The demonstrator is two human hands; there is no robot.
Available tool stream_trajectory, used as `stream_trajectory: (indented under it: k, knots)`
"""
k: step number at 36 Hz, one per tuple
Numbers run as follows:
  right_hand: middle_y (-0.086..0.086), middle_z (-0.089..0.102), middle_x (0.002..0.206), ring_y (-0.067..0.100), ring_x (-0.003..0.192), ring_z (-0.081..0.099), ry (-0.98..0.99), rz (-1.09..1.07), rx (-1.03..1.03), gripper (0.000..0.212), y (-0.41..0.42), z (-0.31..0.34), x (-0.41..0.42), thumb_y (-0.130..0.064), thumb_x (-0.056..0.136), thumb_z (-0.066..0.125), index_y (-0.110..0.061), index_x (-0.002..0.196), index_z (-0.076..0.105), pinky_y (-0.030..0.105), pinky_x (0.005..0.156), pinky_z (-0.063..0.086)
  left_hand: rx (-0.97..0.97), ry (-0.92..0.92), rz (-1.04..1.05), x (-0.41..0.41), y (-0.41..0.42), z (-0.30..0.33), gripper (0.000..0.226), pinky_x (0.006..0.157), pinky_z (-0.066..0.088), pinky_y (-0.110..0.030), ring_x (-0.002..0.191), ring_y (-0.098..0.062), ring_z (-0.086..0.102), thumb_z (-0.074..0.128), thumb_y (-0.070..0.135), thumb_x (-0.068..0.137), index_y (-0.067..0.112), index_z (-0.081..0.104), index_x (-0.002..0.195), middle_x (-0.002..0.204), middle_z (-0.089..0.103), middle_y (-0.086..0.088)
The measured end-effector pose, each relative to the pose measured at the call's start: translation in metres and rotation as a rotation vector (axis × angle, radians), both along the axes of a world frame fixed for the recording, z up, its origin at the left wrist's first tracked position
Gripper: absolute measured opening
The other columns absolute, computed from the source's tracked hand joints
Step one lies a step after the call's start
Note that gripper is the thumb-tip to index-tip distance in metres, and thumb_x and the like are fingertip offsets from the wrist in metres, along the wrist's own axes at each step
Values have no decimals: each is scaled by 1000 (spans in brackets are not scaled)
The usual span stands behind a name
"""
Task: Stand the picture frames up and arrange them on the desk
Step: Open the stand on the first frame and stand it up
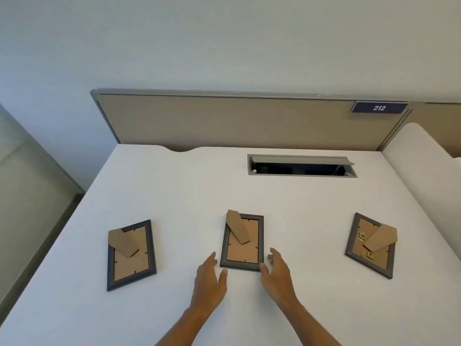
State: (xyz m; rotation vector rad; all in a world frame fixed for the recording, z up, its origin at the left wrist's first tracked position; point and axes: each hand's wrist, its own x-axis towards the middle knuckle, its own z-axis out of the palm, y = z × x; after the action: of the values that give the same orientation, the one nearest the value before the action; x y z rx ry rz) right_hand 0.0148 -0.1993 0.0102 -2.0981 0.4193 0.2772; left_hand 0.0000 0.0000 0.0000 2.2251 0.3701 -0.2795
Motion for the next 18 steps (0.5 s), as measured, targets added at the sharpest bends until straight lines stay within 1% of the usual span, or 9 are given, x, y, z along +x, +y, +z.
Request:
stream_trajectory:
  k: [3, 7, 9, 11, 12, 14, 15, 17, 18]
  knots:
    - [12, 56, 159, 29, 149, 50, 44, 3, -1, 63, 2, 2, 4, -14, 110, 62, -11, 166, 35, 40, 123, 42, -31, 11, -6, 5, -6, 5, 67, 119, 41, -36, 144, -21, 45, 63, 30, 103, 21, 30, 161, 156, 49, -3]
    - [11, 58, 156, 29, 147, 52, 88, -26, 6, 61, 8, 2, 8, -11, 109, 62, -12, 165, 39, 39, 120, 45, -9, 61, -13, 9, -15, 12, 69, 122, 36, -37, 153, -24, 36, 62, 26, 103, 19, 28, 163, 165, 38, -3]
    - [8, 61, 150, 24, 135, 57, 102, -70, 59, 56, 11, 1, 10, -6, 107, 62, -13, 160, 46, 33, 110, 49, 11, 81, -43, 11, -18, 13, 71, 122, 35, -35, 153, -23, 34, 64, 20, 102, 19, 28, 162, 165, 37, -2]
    - [3, 63, 137, 17, 118, 56, 113, -110, 103, 52, 13, 0, 13, 0, 105, 63, -14, 154, 53, 28, 99, 48, 38, 96, -66, 12, -19, 12, 73, 121, 36, -33, 151, -22, 36, 67, 14, 99, 18, 28, 161, 162, 38, -2]
    - [1, 61, 134, 16, 116, 54, 116, -115, 118, 54, 14, -1, 14, 2, 103, 63, -15, 153, 54, 27, 97, 47, 42, 103, -71, 13, -19, 12, 74, 120, 36, -31, 149, -22, 37, 67, 10, 98, 17, 29, 160, 160, 39, -3]
    - [-1, 54, 133, 17, 120, 52, 123, -102, 132, 61, 14, -2, 15, 9, 99, 63, -20, 152, 54, 25, 96, 48, 24, 105, -63, 15, -19, 13, 76, 117, 39, -28, 145, -21, 42, 68, 1, 94, 16, 31, 159, 156, 40, -3]
    - [0, 51, 134, 18, 122, 52, 119, -90, 133, 65, 13, -2, 16, 14, 96, 63, -23, 149, 56, 20, 94, 50, 10, 103, -64, 16, -19, 14, 77, 115, 41, -26, 143, -21, 45, 69, -2, 93, 16, 32, 158, 154, 40, -3]
    - [2, 49, 133, 21, 126, 53, 86, -64, 108, 69, 11, -3, 17, 22, 90, 65, -28, 137, 62, 7, 81, 50, -19, 78, -78, 18, -18, 17, 76, 108, 45, -20, 137, -21, 51, 68, -7, 91, 15, 35, 156, 150, 38, -5]
    - [3, 49, 132, 21, 126, 54, 69, -54, 93, 69, 9, -4, 17, 23, 87, 68, -29, 132, 64, 5, 80, 51, -24, 61, -93, 19, -18, 19, 74, 105, 47, -19, 131, -21, 55, 68, -8, 92, 14, 37, 155, 148, 38, -6]
